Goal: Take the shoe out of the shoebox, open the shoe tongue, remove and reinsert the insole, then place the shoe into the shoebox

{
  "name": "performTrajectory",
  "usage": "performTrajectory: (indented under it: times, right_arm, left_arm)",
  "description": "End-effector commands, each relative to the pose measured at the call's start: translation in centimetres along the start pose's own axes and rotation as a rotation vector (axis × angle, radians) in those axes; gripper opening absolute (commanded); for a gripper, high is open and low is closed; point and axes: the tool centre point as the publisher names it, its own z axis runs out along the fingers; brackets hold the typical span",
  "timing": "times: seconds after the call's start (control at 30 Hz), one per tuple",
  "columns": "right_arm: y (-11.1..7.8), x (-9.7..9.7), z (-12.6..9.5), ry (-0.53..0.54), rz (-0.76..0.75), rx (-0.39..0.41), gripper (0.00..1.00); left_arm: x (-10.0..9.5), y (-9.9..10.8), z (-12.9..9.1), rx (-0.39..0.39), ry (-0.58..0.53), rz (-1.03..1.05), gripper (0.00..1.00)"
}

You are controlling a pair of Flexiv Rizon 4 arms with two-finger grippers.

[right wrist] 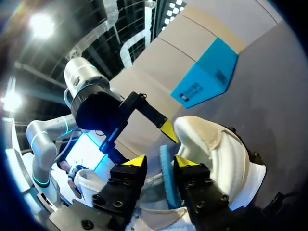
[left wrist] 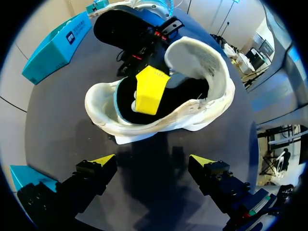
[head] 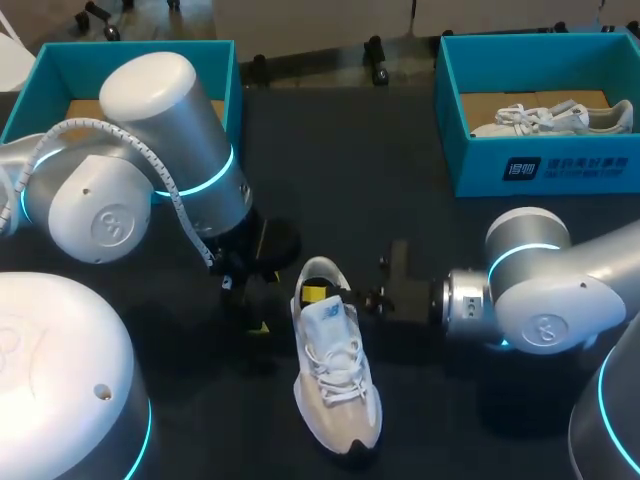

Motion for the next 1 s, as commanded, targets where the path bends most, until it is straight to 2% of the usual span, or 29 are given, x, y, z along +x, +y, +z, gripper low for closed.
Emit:
performTrajectory:
  times: [0.03,0.37,0.67,1.0]
  right_arm:
    - [1.1,1.2,-0.2,-0.039,-0.021,0.017,0.42]
    - [2.2,2.6,0.0,-0.059,-0.071,0.040,0.42]
    - [3.6,3.5,-0.9,-0.080,-0.118,0.049,0.44]
    - [5.1,3.4,-2.1,-0.091,-0.144,0.059,0.43]
  left_arm:
    - [0.0,0.0,0.0,-0.003,-0.002,0.000,1.00]
    - [0.0,0.0,0.0,-0.003,-0.002,0.000,1.00]
    - [0.0,0.0,0.0,-0.003,-0.002,0.000,1.00]
    - [0.0,0.0,0.0,-0.003,-0.002,0.000,1.00]
